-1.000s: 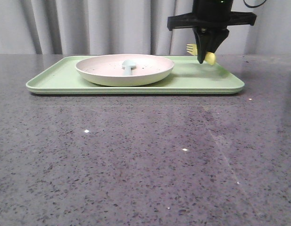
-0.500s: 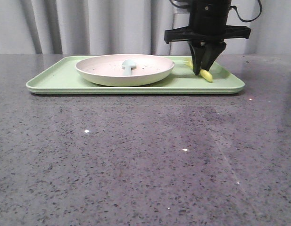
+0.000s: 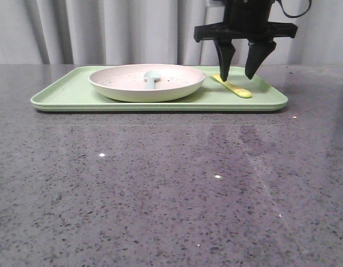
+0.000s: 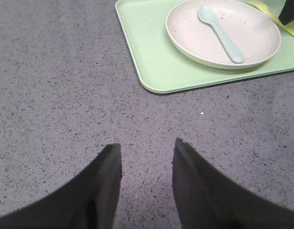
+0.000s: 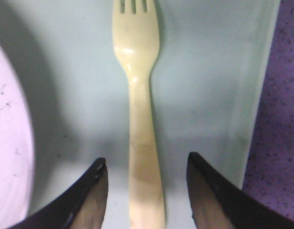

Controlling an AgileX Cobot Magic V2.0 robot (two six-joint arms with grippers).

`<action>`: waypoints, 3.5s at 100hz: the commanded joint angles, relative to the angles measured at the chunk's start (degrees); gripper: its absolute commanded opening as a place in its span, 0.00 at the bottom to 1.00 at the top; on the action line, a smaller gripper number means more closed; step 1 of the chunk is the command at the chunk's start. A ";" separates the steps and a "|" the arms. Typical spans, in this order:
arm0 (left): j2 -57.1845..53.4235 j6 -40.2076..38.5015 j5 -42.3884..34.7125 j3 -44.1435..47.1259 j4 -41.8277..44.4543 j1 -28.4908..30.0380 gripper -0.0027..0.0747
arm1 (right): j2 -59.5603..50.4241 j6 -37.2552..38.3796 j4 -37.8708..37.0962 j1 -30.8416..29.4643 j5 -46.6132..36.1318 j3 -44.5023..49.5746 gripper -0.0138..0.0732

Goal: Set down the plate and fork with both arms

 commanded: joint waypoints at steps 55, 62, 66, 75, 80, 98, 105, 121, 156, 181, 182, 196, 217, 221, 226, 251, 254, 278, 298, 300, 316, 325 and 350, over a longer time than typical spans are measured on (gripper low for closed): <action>0.13 -2.25 -7.70 -1.67 -0.73 -0.37 0.37 | -15.95 -0.64 2.40 -0.28 5.82 0.71 0.61; 0.13 -2.25 -7.70 -1.67 -0.73 -0.37 0.37 | -17.84 -0.58 2.56 -0.24 5.76 3.95 0.61; 0.13 -2.40 -7.70 -1.67 -0.73 -0.37 0.37 | -18.74 -0.58 2.56 -0.24 5.76 5.66 0.61; 0.13 -2.53 -7.73 -1.67 -0.73 -0.37 0.37 | -21.61 -0.58 2.09 -0.24 4.65 10.41 0.61; 0.13 -3.00 -7.87 -1.67 -0.73 -0.37 0.37 | -23.43 -0.58 2.09 -0.24 3.01 13.15 0.61; 0.13 -3.75 -8.19 -1.67 -0.19 -0.37 0.37 | -31.41 -0.58 2.09 -0.24 -2.71 23.88 0.61; 0.13 -3.75 -8.19 -1.67 -0.19 -0.37 0.37 | -34.85 -0.58 2.09 -0.24 -5.48 28.26 0.61; 0.13 -3.75 -8.19 -1.67 -0.19 -0.37 0.37 | -42.93 -0.58 2.09 -0.24 -12.66 38.50 0.61; 0.13 -3.75 -8.21 -1.67 -0.19 -0.37 0.37 | -58.28 -0.58 1.50 -0.24 -20.54 54.65 0.47; 0.13 -3.75 -8.21 -1.67 -0.19 -0.37 0.30 | -68.81 -0.54 1.17 -0.24 -23.45 62.76 0.19; 0.13 -3.75 -8.21 -1.67 -0.19 -0.37 0.30 | -69.43 -0.54 1.16 -0.24 -23.56 63.16 0.18; 0.13 -3.75 -8.21 -1.67 -0.29 -0.37 0.12 | -75.75 -0.54 0.88 -0.24 -25.60 67.61 0.09; 0.13 -3.75 -8.21 -1.67 -0.29 -0.37 0.01 | -86.98 -0.54 0.44 -0.24 -26.56 73.93 0.08; 0.13 -3.75 -8.21 -1.67 -0.29 -0.37 0.01 | -88.88 -0.54 0.29 -0.24 -26.56 74.82 0.08; 0.13 -3.75 -8.32 -1.54 -0.29 -0.37 0.01 | -91.56 -0.54 -0.26 -0.24 -26.58 76.19 0.08; -1.87 -3.75 -11.71 1.89 -0.78 -0.37 0.01 | -104.39 -0.54 -2.85 -0.24 -26.54 81.48 0.08; -2.55 -3.75 -11.98 2.32 -0.92 -0.37 0.01 | -106.08 -0.54 -2.85 -0.24 -26.50 82.15 0.08; -8.59 -3.75 -14.14 6.39 -1.15 -0.37 0.01 | -114.85 -0.54 -2.85 -0.24 -25.84 86.20 0.08; -13.39 -3.75 -13.90 8.21 -1.15 -0.37 0.01 | -117.51 -0.54 -2.85 -0.24 -24.97 86.69 0.08; -13.63 -3.75 -13.78 8.35 -1.15 -0.37 0.01 | -117.51 -0.54 -2.85 -0.24 -24.92 86.69 0.08; -14.23 -3.75 -12.64 8.70 -1.15 -0.37 0.01 | -117.51 -0.54 -2.85 -0.24 -25.05 86.69 0.08; -14.23 -3.75 -12.64 8.70 -1.15 -0.37 0.01 | -117.51 -0.54 -2.85 -0.24 -25.05 86.69 0.08; -14.23 -3.75 -12.64 8.70 -1.15 -0.37 0.01 | -117.51 -0.54 -2.85 -0.24 -25.04 86.69 0.08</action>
